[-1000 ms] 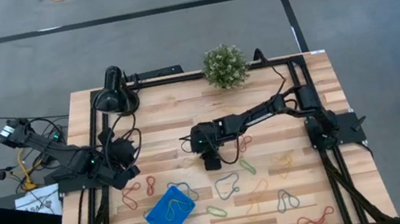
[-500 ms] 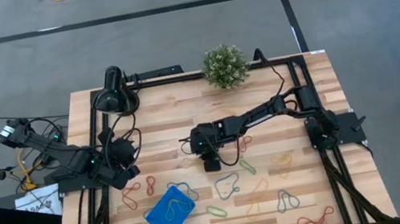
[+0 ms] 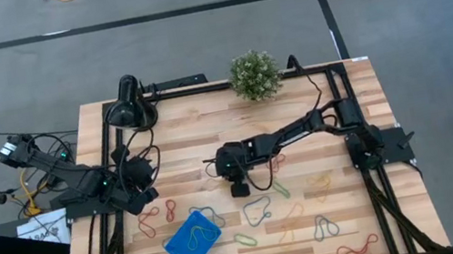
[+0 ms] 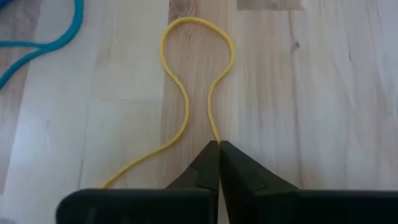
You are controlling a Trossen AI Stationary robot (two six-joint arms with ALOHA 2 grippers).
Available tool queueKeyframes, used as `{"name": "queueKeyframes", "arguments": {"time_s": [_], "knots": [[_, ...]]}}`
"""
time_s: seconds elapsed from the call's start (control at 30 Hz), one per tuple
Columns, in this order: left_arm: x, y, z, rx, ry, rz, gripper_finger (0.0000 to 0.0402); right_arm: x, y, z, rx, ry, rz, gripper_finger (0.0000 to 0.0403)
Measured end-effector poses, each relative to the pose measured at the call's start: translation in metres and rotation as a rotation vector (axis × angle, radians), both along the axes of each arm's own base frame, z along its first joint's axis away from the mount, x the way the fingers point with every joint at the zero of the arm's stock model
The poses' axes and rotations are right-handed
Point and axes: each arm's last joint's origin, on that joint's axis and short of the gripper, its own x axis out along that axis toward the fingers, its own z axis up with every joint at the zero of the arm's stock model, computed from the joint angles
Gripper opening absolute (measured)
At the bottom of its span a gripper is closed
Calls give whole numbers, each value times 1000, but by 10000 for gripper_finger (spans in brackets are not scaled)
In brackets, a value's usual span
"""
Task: Pick and place rubber bands into bin
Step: Put the yellow rubber band into the blue basket
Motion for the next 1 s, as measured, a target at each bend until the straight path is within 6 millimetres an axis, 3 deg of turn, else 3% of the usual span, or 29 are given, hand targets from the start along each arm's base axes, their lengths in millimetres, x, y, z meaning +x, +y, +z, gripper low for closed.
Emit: {"name": "queueKeyframes", "arguments": {"time_s": [0.17,0.4,0.53,0.77,0.87,1.0], "knots": [[1,0,0,-4,-8,1,112,1,2,20,35,-76,-26,1],[1,0,0,-4,-8,1,112,-6,11,77,5,-225,37,0],[1,0,0,-3,-7,1,112,-17,26,121,10,-359,85,0],[1,0,0,3,-11,2,112,-33,56,172,-38,-582,231,0],[1,0,1,13,-10,-2,112,-35,65,183,-34,-664,257,0],[1,0,1,32,-20,0,112,-27,74,180,2,-724,294,0]]}}
